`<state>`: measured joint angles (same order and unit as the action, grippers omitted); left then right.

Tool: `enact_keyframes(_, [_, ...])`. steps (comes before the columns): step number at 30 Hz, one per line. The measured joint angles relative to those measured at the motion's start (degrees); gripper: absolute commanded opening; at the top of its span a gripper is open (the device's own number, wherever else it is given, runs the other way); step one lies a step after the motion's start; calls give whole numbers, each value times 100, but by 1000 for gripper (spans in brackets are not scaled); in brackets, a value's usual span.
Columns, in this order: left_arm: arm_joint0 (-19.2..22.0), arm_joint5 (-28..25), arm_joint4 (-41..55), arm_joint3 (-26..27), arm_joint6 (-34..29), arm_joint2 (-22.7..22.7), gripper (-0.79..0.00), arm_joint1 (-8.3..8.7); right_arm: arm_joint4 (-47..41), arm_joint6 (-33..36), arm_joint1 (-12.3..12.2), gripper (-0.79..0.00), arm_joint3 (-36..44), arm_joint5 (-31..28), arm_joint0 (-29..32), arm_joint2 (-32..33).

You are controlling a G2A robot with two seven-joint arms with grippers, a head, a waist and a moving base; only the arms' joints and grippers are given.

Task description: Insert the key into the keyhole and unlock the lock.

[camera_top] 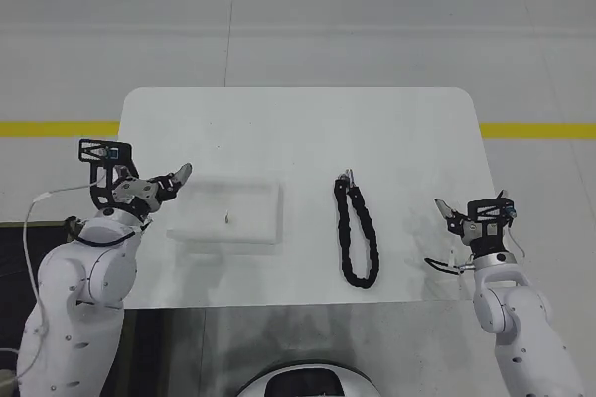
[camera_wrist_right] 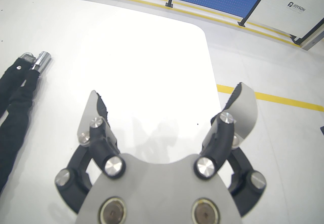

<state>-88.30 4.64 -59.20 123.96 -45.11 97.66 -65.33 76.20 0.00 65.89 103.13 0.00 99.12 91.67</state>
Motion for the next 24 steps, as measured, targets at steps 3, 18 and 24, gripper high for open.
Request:
enact_keyframes(3, [824,709,891,-92,-2198,-24,0,37,0,0,0,0,0,0,0,0])
enact_keyframes(18, [2510,1164,1935,-1533,-4288,-906,0,292,0,0,0,0,0,0,0,0])
enact_keyframes(24, [2510,1164,1935,-1532,-4289,-906,0,292,0,0,0,0,0,0,0,0])
